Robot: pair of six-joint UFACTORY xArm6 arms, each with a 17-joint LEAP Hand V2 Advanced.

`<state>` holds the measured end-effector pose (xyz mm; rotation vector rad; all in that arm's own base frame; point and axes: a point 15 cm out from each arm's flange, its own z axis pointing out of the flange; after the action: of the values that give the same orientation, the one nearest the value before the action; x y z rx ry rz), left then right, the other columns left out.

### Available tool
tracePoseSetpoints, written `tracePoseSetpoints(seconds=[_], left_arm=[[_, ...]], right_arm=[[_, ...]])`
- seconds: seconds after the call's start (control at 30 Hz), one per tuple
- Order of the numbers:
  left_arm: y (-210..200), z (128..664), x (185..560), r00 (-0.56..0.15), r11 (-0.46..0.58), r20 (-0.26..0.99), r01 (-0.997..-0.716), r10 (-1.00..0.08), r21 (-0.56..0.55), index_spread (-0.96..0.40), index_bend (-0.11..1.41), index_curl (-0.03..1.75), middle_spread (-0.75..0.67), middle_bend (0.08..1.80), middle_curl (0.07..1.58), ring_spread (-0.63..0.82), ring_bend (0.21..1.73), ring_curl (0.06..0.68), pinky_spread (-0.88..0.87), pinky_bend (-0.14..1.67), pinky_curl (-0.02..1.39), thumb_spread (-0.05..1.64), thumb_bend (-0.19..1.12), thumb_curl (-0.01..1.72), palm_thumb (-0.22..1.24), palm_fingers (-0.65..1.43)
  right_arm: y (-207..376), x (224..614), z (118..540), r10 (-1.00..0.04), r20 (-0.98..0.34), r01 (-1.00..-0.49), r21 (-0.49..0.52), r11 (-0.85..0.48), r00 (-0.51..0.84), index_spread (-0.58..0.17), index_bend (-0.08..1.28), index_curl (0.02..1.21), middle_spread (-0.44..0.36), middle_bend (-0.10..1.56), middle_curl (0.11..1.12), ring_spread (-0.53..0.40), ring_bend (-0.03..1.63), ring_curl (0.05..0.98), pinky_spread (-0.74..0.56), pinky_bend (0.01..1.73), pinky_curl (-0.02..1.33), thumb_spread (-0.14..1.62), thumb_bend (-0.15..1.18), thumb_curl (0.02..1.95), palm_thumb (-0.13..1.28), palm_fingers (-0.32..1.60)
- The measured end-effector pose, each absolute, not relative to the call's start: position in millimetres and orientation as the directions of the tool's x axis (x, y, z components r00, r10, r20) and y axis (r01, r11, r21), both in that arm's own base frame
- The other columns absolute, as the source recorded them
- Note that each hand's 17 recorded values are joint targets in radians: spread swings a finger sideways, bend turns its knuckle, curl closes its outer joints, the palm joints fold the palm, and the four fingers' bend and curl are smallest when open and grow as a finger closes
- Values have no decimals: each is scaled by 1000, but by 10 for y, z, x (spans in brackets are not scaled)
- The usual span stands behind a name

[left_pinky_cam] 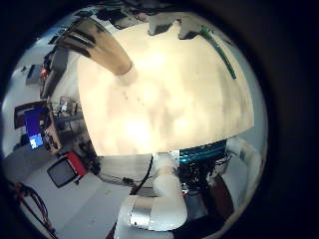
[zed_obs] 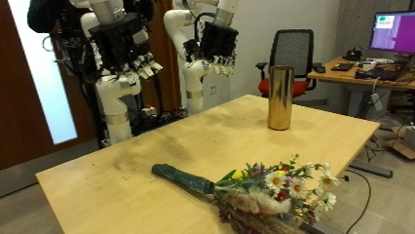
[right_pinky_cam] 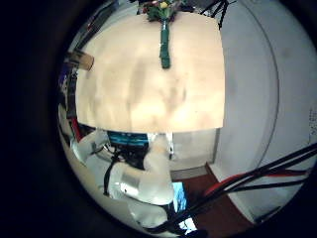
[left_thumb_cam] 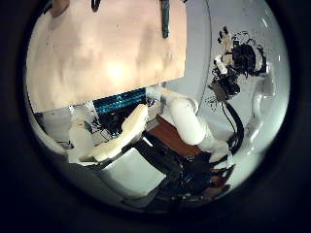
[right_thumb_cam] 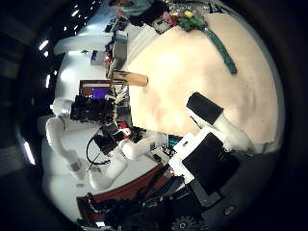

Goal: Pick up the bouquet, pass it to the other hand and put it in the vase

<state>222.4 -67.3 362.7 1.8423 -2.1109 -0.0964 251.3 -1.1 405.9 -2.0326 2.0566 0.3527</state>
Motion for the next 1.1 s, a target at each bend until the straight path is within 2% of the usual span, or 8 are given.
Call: tracePoseSetpoints(seconds=[0.17,0.33,0.4,0.67,0.87,0.97,1.1], left_arm=[[-690,3609,2225,-110,167,215,-948,-970,271,146,192,419,337,200,324,544,328,217,517,173,208,934,-29,308,465,194],[-720,3615,2226,-146,202,217,-943,-965,264,144,195,416,334,198,325,540,327,216,517,172,208,936,-29,308,469,195],[-725,3621,2254,-162,218,220,-942,-962,257,144,195,417,327,198,326,544,335,217,516,172,209,936,-29,308,469,199],[-758,3603,2357,-245,296,237,-931,-940,214,144,190,415,320,200,331,543,347,217,515,173,210,936,-29,308,469,206],[-719,3575,2385,-281,334,248,-920,-927,204,144,193,414,317,200,334,534,349,216,514,172,211,943,-29,308,471,206],[-699,3567,2441,-279,331,250,-922,-927,202,142,193,413,313,200,335,532,349,214,514,172,211,945,-29,309,467,207],[-702,3571,2519,-279,333,253,-920,-926,205,133,199,417,309,198,333,531,348,212,514,170,210,948,-30,310,462,210]], right_arm=[[-40,2692,4012,-946,-323,-999,-19,30,-22,-278,182,337,147,219,330,149,362,202,305,186,237,1067,-21,408,770,384],[-64,2788,3894,-941,-336,-999,32,40,-49,-263,164,314,162,244,334,131,411,205,312,202,242,1074,-22,403,755,423],[-97,2880,3858,-938,-339,-997,53,55,-70,-253,158,301,128,264,337,111,444,206,308,208,246,1080,-23,399,746,446],[-373,3540,3789,-912,-326,-969,98,227,-247,-179,147,269,142,291,341,92,498,207,292,268,264,1088,-26,393,696,400],[-577,3938,3638,-884,-325,-938,32,344,-336,-148,143,255,151,340,352,86,533,207,273,295,269,1093,-26,391,666,388],[-703,4231,3450,-866,-327,-916,-2,400,-377,-115,128,235,157,445,383,70,626,224,242,298,264,1089,-26,391,652,432],[-708,4517,3109,-855,-322,-904,6,428,-407,-102,126,228,128,438,387,24,712,247,202,351,274,1090,-23,390,648,401]])
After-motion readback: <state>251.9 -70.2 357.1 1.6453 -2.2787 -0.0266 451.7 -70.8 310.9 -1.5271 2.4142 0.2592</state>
